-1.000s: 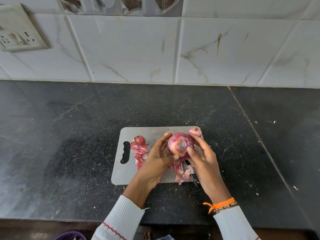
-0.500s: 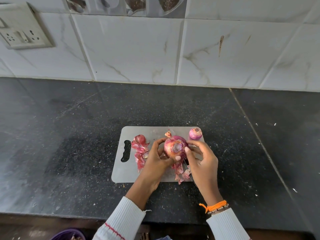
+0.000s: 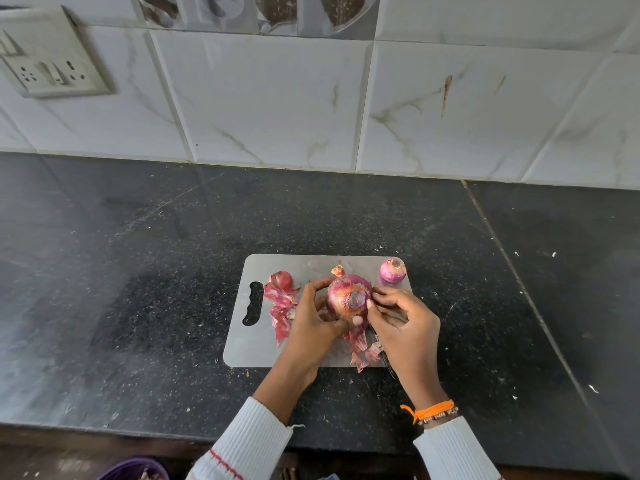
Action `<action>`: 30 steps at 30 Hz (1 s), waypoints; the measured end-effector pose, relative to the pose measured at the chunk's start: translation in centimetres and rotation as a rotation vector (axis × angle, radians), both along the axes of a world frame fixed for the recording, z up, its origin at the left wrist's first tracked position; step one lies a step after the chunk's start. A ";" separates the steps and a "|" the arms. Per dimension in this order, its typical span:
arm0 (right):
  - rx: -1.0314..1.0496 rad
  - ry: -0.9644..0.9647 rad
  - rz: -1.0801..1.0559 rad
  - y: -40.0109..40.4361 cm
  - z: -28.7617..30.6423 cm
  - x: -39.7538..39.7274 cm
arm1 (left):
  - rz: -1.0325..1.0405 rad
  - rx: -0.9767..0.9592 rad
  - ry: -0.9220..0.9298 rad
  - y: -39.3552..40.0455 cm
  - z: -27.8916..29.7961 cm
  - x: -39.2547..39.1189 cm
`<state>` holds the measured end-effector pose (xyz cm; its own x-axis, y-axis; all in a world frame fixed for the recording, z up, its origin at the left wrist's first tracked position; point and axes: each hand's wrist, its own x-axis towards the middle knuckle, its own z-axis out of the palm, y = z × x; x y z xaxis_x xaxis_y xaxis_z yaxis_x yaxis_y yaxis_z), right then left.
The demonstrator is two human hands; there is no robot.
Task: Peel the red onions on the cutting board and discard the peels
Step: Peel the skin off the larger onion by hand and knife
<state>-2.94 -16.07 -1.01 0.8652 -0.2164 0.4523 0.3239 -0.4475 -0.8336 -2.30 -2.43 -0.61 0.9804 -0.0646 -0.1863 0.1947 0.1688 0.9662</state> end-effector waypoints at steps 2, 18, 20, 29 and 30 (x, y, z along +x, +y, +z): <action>-0.033 -0.015 -0.001 0.1 0.0 0.0 | -0.001 0.014 -0.005 0.0 0.0 0.0; 0.041 0.100 -0.018 -0.1 -0.1 0.2 | 0.024 -0.017 0.056 -0.2 0.3 0.1; -0.029 0.048 -0.039 -0.1 -0.1 0.3 | 0.029 -0.013 0.055 -0.2 0.4 0.1; -0.202 -0.013 -0.054 0.3 0.2 0.2 | 0.034 -0.005 0.063 -0.3 0.5 0.0; -0.190 -0.010 -0.063 0.3 0.2 0.2 | 0.025 -0.018 0.074 -0.2 0.6 0.0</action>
<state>-2.76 -15.80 -0.81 0.8477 -0.1799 0.4991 0.2983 -0.6163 -0.7288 -2.28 -2.67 -0.05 0.9653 -0.0442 -0.2573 0.2609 0.1914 0.9462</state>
